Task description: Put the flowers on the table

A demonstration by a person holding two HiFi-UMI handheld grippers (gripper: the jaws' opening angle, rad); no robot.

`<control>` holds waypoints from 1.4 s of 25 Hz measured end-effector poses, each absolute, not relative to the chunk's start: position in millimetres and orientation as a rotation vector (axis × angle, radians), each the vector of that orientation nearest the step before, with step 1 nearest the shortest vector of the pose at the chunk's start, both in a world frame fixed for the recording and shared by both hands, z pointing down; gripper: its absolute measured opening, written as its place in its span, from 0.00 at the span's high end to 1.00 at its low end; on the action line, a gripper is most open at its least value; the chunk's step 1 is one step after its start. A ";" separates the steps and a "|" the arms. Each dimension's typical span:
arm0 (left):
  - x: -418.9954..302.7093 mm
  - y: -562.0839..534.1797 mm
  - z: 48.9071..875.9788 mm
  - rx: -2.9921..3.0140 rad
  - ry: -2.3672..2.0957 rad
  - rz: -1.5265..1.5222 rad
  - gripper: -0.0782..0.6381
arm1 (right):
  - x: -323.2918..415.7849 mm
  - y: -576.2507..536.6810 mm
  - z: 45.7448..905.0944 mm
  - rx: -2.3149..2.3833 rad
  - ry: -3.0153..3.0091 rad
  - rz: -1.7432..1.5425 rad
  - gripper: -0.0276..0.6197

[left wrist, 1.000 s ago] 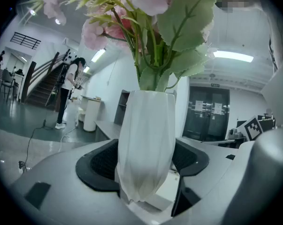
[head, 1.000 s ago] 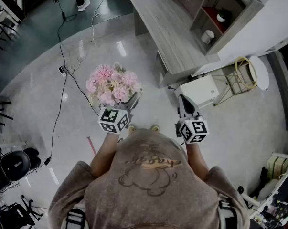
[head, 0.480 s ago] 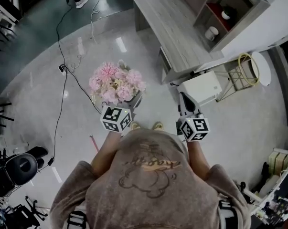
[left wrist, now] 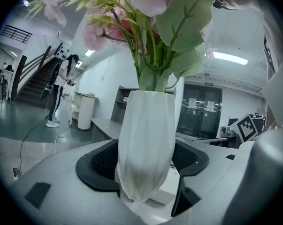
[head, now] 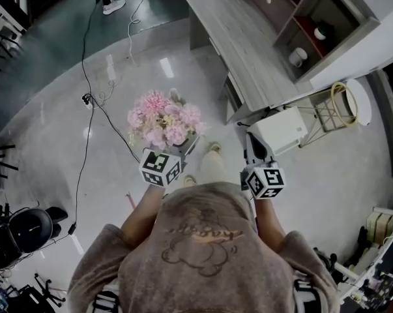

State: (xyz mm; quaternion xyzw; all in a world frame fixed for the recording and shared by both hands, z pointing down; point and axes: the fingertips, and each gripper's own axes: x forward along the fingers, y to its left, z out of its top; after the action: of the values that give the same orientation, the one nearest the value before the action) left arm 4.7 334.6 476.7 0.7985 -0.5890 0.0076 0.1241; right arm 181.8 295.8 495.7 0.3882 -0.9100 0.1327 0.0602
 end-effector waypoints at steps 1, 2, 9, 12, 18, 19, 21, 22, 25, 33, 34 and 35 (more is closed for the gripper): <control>1.1 332.0 478.3 2.328 -1.717 0.026 0.39 | 178.5 292.1 496.9 1.178 -2.755 0.403 0.98; -2.2 328.6 479.9 2.327 -1.717 0.027 0.39 | 175.6 287.9 498.2 1.180 -2.754 0.403 0.98; -33.3 276.1 484.6 2.334 -1.727 0.015 0.39 | 145.6 230.7 499.2 1.188 -2.758 0.374 0.98; -43.7 246.8 482.3 2.338 -1.725 0.011 0.39 | 133.3 199.6 497.0 1.190 -2.762 0.366 0.98; -56.7 186.2 467.9 2.341 -1.732 0.012 0.39 | 113.7 137.8 486.2 1.153 -2.771 0.369 0.98; -58.9 176.2 464.2 2.341 -1.733 0.011 0.39 | 110.0 127.6 482.7 1.144 -2.775 0.367 0.98; -63.1 155.0 457.4 2.344 -1.734 0.009 0.39 | 102.8 106.0 475.6 1.128 -2.785 0.358 0.98; -64.8 143.8 454.7 2.345 -1.734 0.008 0.40 | 99.8 94.8 472.5 1.123 -2.789 0.354 0.98; -67.4 110.8 449.4 2.342 -1.731 0.000 0.40 | 96.1 63.3 467.5 1.116 -2.793 0.354 0.98; -66.9 26.4 436.3 2.330 -1.735 -0.037 0.40 | 93.3 -13.5 463.1 1.067 -2.803 0.361 0.98; -67.0 18.2 434.9 2.331 -1.734 -0.037 0.40 | 91.8 -21.6 462.1 1.061 -2.805 0.359 0.98; -67.4 10.6 433.5 2.332 -1.732 -0.038 0.40 | 90.5 -29.3 461.5 1.061 -2.805 0.359 0.98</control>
State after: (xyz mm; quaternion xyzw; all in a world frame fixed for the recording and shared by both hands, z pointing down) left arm -67.4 10.6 433.5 0.7972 -0.5919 -0.0131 0.1179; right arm 90.5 -29.3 461.5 0.3506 -0.9270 0.1186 0.0604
